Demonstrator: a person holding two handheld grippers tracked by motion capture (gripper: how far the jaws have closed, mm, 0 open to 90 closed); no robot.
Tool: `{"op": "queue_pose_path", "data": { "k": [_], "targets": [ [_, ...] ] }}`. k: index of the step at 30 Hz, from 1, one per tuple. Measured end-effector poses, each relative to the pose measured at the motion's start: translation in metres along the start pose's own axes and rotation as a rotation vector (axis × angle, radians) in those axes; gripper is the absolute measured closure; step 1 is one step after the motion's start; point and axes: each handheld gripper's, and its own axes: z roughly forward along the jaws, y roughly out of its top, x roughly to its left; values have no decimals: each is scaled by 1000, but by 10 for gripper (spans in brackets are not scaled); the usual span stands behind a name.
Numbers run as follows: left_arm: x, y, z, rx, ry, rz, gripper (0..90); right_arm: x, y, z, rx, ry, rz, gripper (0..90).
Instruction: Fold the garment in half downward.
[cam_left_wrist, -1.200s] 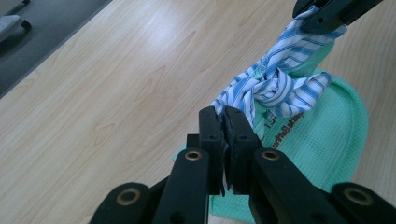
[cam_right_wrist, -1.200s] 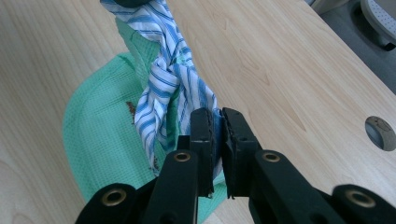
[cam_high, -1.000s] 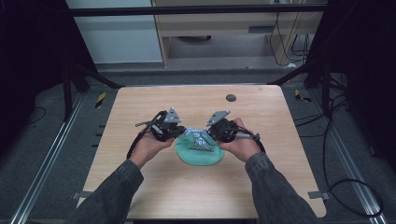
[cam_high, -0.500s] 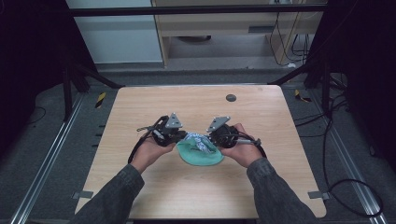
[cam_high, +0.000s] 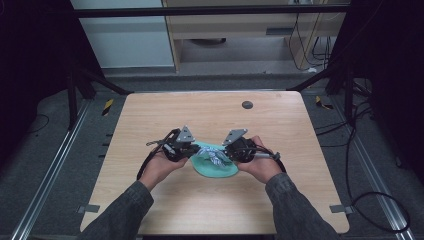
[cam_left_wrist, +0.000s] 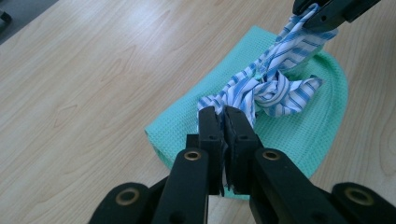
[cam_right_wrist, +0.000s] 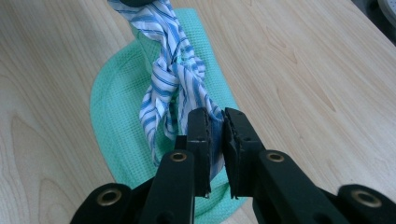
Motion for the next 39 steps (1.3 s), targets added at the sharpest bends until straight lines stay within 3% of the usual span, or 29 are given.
{"op": "queue_pose_path", "data": {
  "k": [39],
  "targets": [
    [-22,-22,2,8,-41,11,865,20,-18,0,11,43,-5,841]
  ]
}}
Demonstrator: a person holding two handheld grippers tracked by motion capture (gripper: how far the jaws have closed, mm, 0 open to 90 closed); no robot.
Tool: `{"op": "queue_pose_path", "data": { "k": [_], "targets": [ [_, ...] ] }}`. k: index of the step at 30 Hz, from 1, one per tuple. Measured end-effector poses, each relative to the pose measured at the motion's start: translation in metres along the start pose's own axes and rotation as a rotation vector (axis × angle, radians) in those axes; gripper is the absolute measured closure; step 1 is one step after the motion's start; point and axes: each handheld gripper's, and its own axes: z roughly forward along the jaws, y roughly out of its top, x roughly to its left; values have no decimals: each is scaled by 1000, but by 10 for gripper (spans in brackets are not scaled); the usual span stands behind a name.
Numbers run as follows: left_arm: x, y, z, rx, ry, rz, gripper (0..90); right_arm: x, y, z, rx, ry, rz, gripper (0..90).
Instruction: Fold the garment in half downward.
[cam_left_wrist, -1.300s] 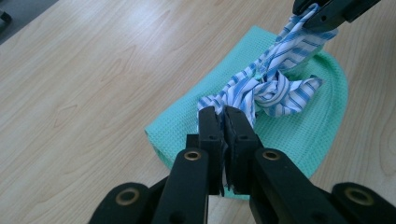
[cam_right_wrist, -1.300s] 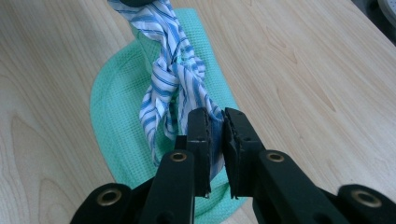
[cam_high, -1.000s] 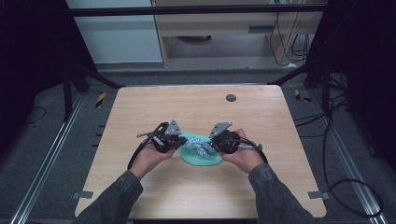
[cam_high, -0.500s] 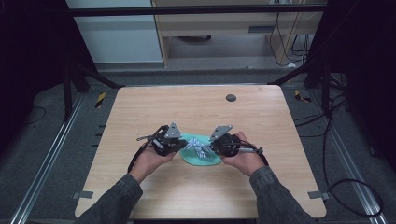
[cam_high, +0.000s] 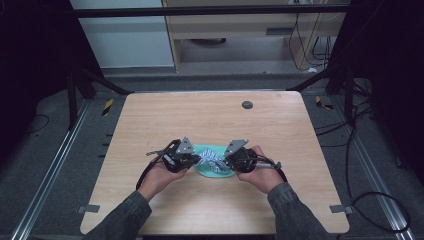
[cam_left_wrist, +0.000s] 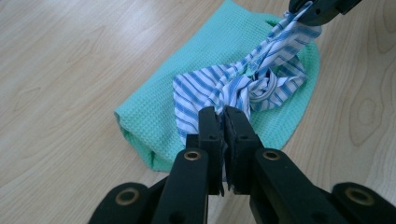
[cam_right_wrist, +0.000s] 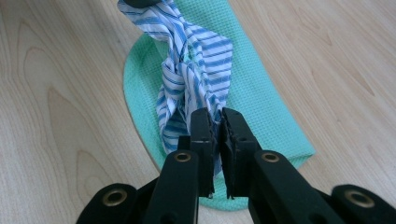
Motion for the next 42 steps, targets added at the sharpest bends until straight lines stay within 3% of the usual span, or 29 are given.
{"op": "queue_pose_path", "data": {
  "k": [13,42],
  "targets": [
    [-10,-13,2,11,-29,14,868,11,-11,-1,3,16,-7,855],
    [-25,-32,8,39,-51,29,870,29,-26,5,42,55,-37,867]
  ]
}}
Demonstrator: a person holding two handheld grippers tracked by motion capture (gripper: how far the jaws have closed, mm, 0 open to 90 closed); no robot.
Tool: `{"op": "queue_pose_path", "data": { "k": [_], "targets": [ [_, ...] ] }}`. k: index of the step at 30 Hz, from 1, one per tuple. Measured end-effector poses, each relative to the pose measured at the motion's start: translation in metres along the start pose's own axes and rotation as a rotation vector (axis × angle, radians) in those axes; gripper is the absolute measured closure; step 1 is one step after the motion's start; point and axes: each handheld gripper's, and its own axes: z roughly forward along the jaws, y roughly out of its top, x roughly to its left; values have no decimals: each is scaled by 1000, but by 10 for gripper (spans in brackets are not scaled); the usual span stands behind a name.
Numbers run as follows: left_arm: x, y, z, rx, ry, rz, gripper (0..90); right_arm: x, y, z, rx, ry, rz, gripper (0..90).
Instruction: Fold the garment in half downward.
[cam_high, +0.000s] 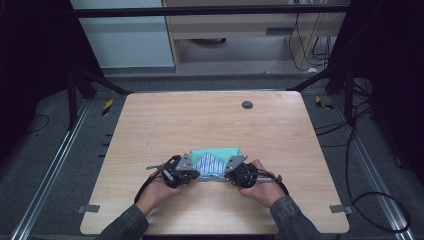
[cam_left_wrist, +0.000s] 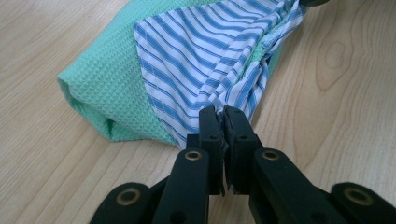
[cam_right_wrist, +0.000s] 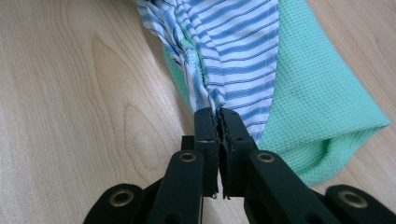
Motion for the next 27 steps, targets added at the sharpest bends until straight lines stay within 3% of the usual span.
{"op": "queue_pose_path", "data": {
  "k": [27],
  "targets": [
    [-7,-9,2,7,-28,-2,873,10,-7,8,40,24,-29,872]
  ]
}}
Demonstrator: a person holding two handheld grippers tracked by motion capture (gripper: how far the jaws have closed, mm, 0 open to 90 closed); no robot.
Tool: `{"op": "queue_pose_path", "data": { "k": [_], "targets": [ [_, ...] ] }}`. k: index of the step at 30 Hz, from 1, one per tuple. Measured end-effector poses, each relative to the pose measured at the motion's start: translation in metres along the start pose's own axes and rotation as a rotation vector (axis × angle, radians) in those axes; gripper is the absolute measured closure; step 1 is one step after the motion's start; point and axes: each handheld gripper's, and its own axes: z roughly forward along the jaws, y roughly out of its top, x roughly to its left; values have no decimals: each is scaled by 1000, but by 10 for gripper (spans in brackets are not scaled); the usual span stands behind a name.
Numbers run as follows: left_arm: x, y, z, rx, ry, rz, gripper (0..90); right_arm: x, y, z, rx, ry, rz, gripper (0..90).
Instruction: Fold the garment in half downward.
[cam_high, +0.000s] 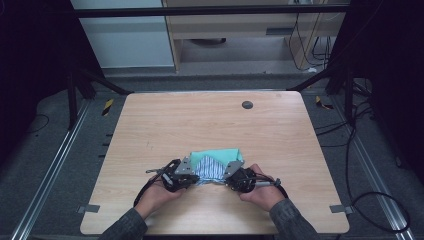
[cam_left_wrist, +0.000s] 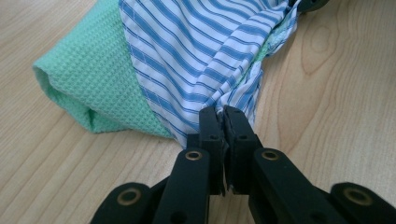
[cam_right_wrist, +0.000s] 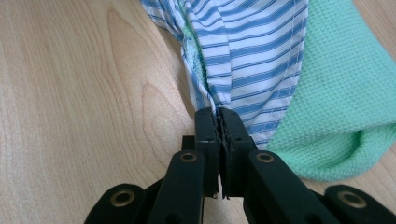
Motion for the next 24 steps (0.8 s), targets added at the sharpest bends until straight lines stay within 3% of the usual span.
{"op": "queue_pose_path", "data": {
  "k": [20,24],
  "targets": [
    [-4,-3,-6,-30,-16,-24,857,2,-2,-5,-5,-5,-2,854],
    [-6,-3,-11,-57,-11,-55,756,3,-5,-9,-17,-9,14,802]
  ]
}}
